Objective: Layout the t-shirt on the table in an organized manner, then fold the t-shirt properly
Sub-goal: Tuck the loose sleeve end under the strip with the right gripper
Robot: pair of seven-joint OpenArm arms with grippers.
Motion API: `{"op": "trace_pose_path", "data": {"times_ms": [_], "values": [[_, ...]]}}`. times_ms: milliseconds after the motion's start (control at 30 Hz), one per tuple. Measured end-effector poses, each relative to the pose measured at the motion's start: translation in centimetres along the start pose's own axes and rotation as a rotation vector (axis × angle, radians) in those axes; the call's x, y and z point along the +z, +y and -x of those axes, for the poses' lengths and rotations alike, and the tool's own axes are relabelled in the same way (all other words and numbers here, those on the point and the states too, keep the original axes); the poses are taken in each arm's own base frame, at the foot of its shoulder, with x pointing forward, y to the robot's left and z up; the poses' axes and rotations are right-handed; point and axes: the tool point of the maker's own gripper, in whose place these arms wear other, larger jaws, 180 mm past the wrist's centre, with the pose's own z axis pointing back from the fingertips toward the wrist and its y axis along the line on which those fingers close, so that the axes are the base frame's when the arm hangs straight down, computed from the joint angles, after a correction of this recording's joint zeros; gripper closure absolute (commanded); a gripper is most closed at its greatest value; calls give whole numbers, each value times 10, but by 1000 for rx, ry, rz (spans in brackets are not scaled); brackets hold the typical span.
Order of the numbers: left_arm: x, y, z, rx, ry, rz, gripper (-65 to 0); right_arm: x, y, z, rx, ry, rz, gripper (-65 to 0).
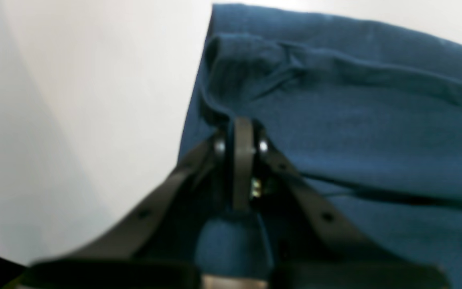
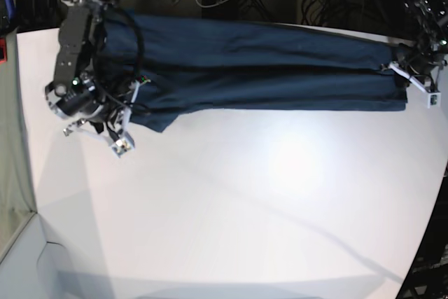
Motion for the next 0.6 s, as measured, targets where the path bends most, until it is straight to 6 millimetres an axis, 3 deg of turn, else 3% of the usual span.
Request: {"op": "trace_pose_path", "data": {"times_ms": [167,367,600], "values": [[0,0,-1,0,0,0,-2,18,9,9,4,-7,19,0],[0,0,-1,0,-1,0,-2,14,34,57,2,109,-38,0],[0,0,-1,2,0,2,-2,13,41,67,13,88,-54,0]]}}
